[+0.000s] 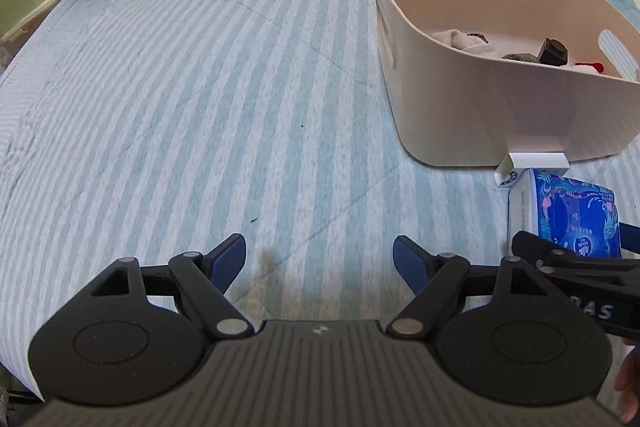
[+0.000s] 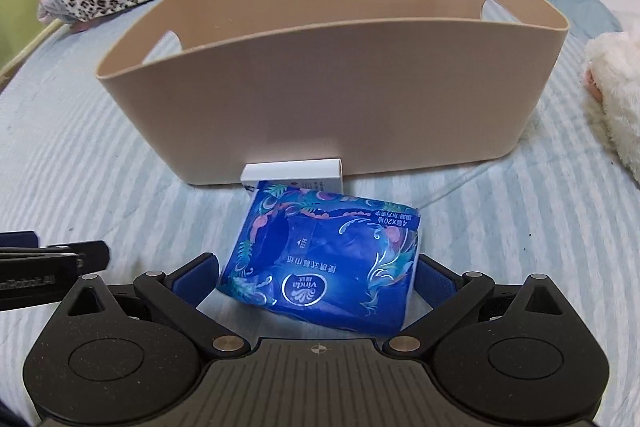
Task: Organize objects
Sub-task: 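Grasp the blue tissue pack with the right tool while the left grasps the white box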
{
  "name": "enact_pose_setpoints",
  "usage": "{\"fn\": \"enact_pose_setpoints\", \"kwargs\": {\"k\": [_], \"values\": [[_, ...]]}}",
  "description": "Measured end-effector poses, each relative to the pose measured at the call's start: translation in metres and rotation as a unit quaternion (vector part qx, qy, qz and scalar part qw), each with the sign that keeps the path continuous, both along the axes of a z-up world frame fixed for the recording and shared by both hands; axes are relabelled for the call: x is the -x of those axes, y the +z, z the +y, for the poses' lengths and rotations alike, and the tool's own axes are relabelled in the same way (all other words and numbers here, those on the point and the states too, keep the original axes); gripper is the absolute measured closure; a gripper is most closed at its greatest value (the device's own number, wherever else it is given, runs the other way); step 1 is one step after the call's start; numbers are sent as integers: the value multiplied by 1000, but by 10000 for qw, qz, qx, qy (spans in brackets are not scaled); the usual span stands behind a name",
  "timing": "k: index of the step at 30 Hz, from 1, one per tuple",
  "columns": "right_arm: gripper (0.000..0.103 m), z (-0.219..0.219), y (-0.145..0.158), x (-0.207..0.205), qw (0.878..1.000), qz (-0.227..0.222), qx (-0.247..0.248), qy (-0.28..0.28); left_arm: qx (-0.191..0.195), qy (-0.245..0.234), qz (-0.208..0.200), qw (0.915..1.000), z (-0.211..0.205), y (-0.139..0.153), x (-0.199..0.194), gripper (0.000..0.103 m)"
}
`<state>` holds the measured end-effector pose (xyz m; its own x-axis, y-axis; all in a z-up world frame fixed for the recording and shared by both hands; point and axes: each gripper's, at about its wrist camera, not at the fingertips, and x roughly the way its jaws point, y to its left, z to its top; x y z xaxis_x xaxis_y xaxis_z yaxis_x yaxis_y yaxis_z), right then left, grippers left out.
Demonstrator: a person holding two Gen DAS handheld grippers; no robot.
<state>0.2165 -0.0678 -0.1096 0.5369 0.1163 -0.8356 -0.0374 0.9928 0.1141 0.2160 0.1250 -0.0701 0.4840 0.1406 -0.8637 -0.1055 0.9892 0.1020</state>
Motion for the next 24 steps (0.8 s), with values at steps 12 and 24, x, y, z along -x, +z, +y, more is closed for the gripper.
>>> {"fn": "enact_pose_setpoints", "kwargs": {"k": [12,24], "values": [[0,-57,-9,6,9994,193,270,-140,775,-36,98,9969,-25,-15,-8,22],[3,-107,-3,-11,9994,76,344,3,917,-480,-178,9945,-108,-32,-28,22]]}}
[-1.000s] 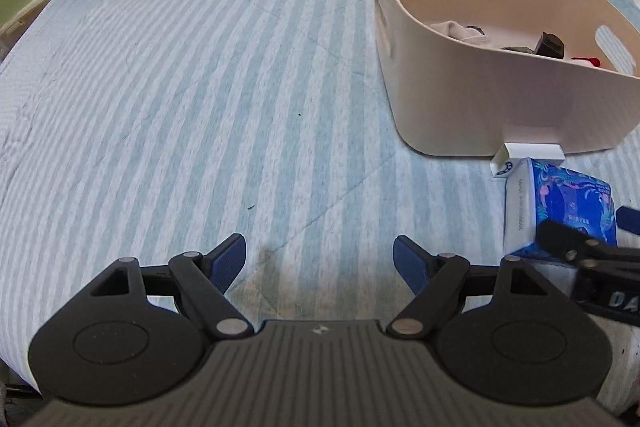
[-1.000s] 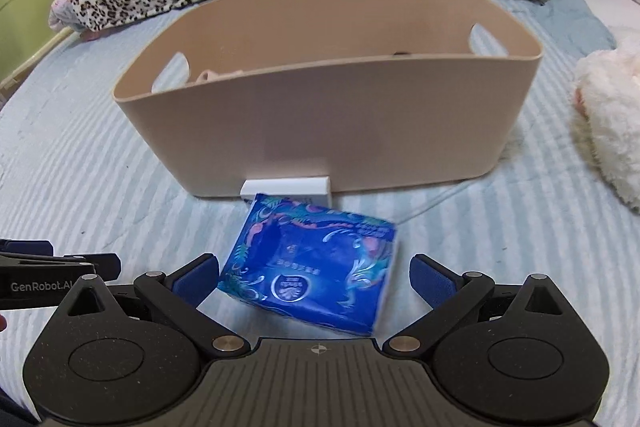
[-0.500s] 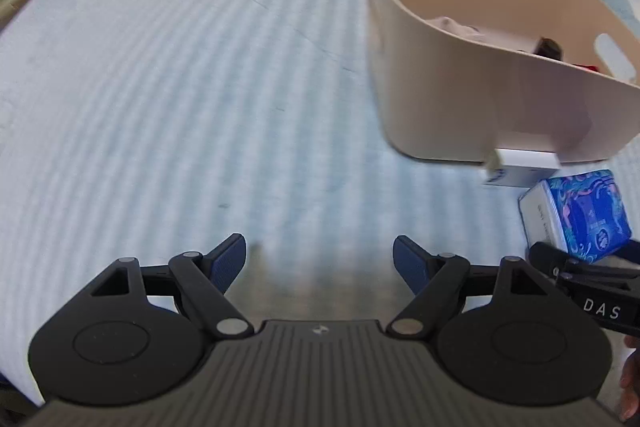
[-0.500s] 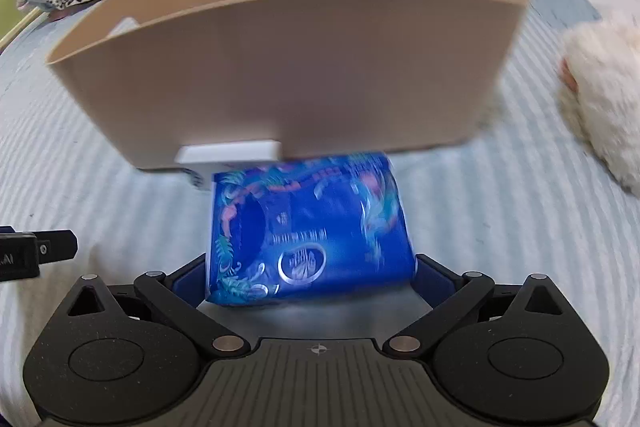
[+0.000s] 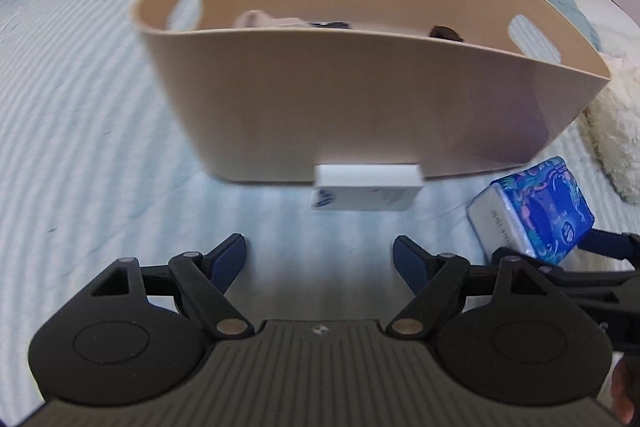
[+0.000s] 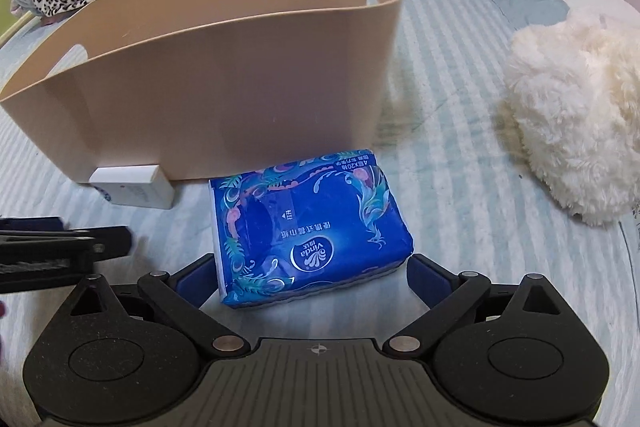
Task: Organize objects
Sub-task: 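Grasp the blue tissue pack with the right tool while the left grasps the white box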
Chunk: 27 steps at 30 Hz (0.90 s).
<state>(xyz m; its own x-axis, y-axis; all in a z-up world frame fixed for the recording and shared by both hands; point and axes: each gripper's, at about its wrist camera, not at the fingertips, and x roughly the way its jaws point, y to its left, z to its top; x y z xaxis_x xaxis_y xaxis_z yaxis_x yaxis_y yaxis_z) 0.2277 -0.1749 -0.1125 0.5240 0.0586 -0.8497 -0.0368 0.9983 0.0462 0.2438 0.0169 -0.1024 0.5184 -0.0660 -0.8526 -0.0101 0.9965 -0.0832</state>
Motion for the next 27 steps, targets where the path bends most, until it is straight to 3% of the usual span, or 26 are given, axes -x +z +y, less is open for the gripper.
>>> {"fn": "enact_pose_setpoints", "kwargs": {"k": [11,14,16,27], "values": [[4,-15,-16,-16,9997,-189,-156,-60,-157,257,-371,9989,-26,-15,-24,20],[8,-19,-16,-19,9992,-263,-279,-107,-103,261,-430,9987,-23,-15,-27,29],[8,-20,-16,-19,9991,-280,-307,-118,-72,163,-426,9989,-20,-15,-27,42],[9,-11,13,7,9982,-504,-328,40,-145,-64,-489,9987,0,11,5,43]]}}
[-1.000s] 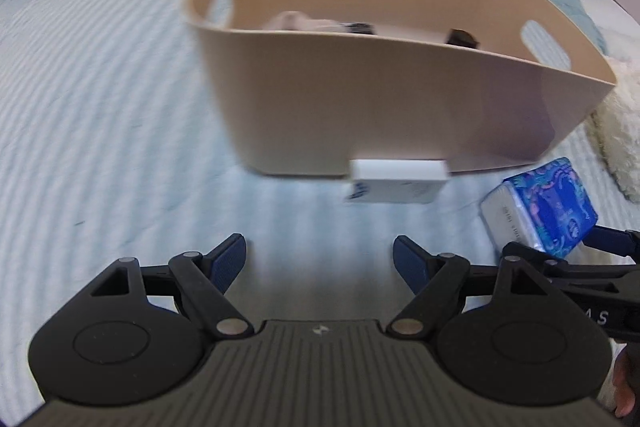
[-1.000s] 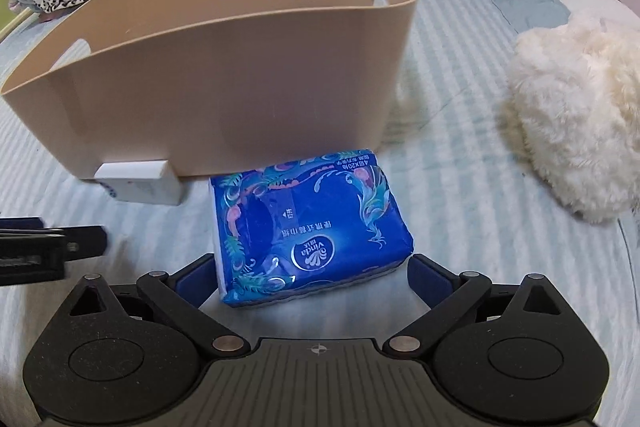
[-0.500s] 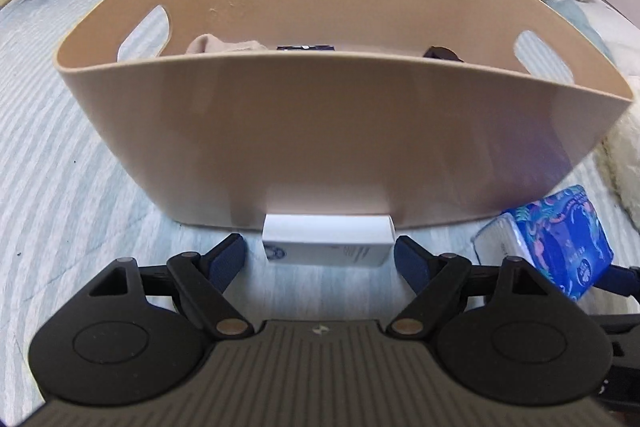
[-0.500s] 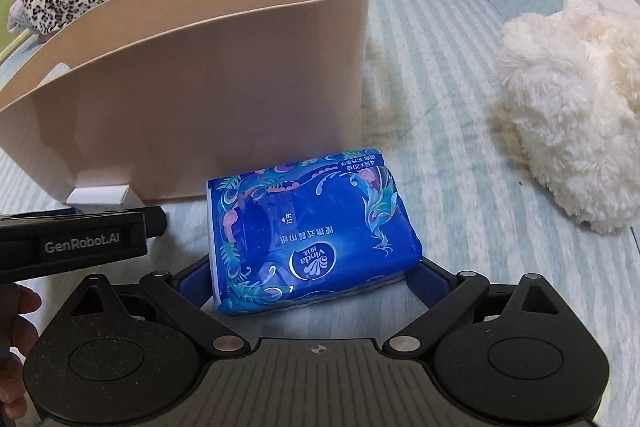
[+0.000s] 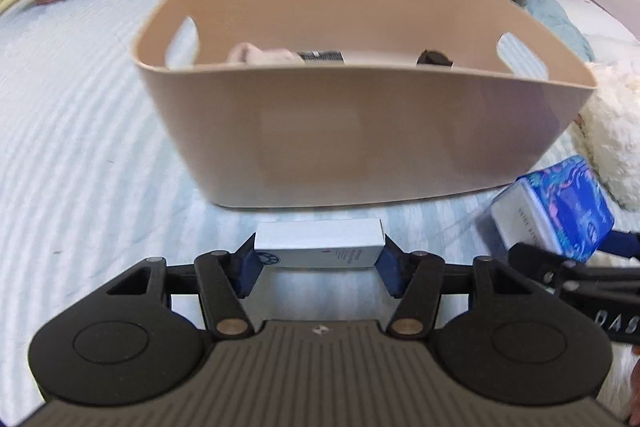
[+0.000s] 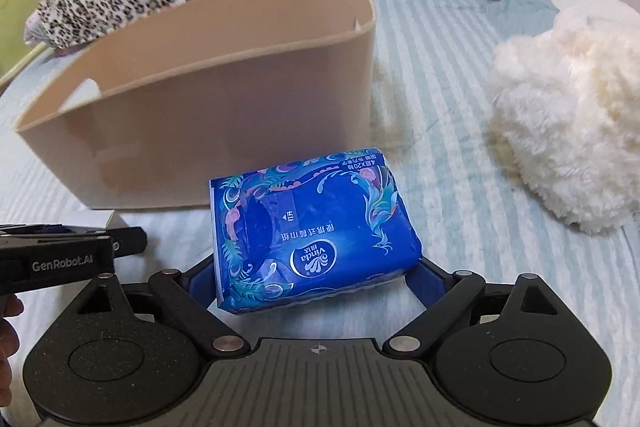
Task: Organize objects
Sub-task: 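Grasp the blue tissue pack with the right tool while the left grasps the white box, then lower both items into the basket and open both tools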
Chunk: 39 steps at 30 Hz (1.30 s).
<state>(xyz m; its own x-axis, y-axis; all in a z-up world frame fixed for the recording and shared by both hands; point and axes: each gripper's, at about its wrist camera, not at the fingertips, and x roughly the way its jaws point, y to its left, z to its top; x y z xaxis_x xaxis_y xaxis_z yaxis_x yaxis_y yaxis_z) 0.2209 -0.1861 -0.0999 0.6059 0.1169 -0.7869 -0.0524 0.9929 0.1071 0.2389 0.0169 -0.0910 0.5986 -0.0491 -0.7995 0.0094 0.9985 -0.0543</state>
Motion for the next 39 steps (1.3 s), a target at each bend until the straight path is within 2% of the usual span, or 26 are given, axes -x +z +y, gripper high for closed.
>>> {"fn": "enact_pose_setpoints", "kwargs": {"k": [10,20,24,29,35,39], "values": [[9,-5,61,33,9972,-678,-272,135,-301,-185,-762,9965,16,69,39,43],[9,-2,132,23,9863,-1592,-204,372,-314,-276,-1363,9898,10,124,24,43],[9,1,146,4,9834,-1757,-207,393,-100,-209,-1290,9914,10,135,-4,43],[9,5,143,-25,9839,-1735,-175,402,-247,-247,-1265,9914,1,140,-40,43],[9,14,125,-63,9878,-1503,9,417,-519,-276,-895,9943,-14,116,-81,43],[9,19,111,-82,9908,-1266,181,452,-603,-242,-493,9967,-18,92,-100,43]]}}
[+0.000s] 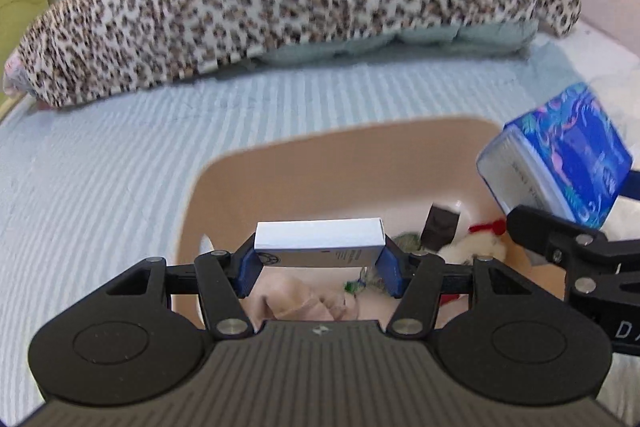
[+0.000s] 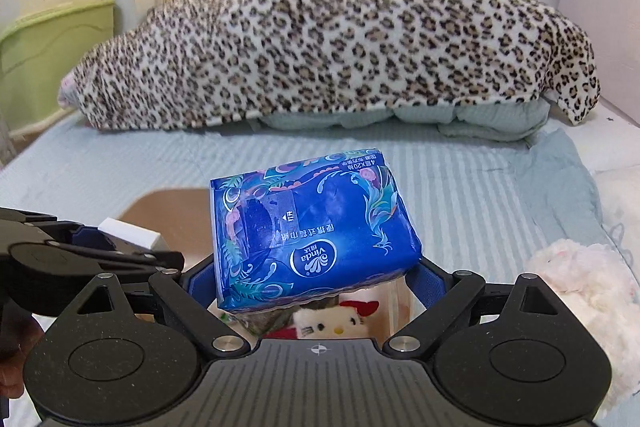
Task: Organize objects
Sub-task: 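Lower both items into the basket and open both tools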
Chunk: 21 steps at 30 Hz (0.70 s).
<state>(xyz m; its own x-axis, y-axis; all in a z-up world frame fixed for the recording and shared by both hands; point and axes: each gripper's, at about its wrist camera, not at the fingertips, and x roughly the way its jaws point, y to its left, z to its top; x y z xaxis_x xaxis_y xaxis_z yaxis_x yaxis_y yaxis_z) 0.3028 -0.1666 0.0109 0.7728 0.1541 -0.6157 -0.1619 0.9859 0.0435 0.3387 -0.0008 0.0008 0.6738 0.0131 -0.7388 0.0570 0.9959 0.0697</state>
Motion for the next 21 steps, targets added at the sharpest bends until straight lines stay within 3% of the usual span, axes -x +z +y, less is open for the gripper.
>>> {"fn": "enact_pose_setpoints", "kwargs": {"k": [8,10,12,21], "values": [[9,13,-27,-17,9976,577,351,116,206,125,784,9966,9,-27,-12,41],[8,13,-30,-17,9967,722,345,154,255,161,881,9957,12,-25,-11,29],[6,13,-30,-16,9959,837,318,149,261,188,872,9957,13,-19,-7,24],[0,11,6,3,9970,562,499,177,-24,130,497,9987,15,18,19,24]]}}
